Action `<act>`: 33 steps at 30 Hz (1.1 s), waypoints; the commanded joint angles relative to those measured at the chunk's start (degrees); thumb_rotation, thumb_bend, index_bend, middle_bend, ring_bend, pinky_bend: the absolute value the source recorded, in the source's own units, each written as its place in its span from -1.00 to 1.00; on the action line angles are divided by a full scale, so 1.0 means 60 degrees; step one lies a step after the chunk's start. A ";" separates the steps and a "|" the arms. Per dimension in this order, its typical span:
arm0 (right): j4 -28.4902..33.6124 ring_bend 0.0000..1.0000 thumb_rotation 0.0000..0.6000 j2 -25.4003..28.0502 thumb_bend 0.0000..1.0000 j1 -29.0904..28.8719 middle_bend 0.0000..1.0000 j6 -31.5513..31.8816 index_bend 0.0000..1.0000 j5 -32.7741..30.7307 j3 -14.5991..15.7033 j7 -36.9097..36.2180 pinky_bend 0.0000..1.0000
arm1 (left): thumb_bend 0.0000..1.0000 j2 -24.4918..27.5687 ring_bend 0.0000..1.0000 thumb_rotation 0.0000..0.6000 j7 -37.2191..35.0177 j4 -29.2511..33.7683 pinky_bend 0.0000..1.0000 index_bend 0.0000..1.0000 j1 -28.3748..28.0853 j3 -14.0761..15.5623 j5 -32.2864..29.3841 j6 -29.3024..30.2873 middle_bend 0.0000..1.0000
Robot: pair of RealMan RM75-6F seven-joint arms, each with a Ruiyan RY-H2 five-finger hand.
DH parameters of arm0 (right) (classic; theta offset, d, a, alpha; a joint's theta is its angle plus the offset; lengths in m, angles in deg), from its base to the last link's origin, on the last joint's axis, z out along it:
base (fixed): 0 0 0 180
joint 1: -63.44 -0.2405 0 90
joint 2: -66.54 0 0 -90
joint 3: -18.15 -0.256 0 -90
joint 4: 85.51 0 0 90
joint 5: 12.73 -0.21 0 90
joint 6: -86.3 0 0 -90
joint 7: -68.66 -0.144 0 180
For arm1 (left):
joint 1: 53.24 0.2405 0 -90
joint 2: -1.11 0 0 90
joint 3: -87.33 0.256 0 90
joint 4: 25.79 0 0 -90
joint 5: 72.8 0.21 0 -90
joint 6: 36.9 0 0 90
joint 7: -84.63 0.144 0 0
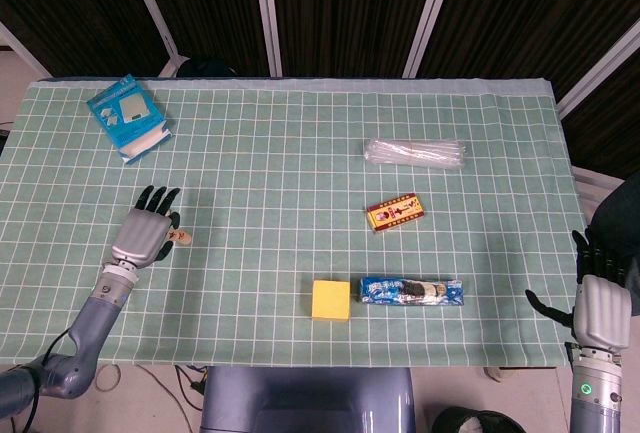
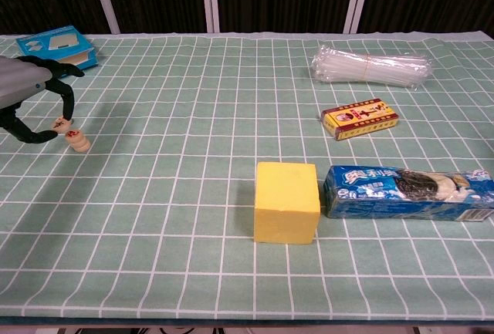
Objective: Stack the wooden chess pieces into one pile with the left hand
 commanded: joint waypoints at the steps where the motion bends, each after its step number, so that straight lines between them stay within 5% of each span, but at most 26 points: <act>1: 0.0000 -1.00 1.00 -0.0002 -0.54 0.0002 -0.98 -0.0002 -0.96 -0.0004 0.0002 -0.0005 -1.00 | -0.34 -0.0059 -1.00 1.00 0.0130 -0.0056 -0.98 -0.03 -0.0050 -0.0028 -0.0078 -0.0005 -0.90; 33: 0.0016 -1.00 1.00 0.0007 -0.54 0.0010 -0.98 -0.0001 -0.96 -0.0069 -0.0026 -0.0031 -1.00 | -0.34 -0.0501 -1.00 1.00 0.0783 -0.0206 -0.98 -0.09 -0.0323 0.0030 -0.0526 0.0000 -0.90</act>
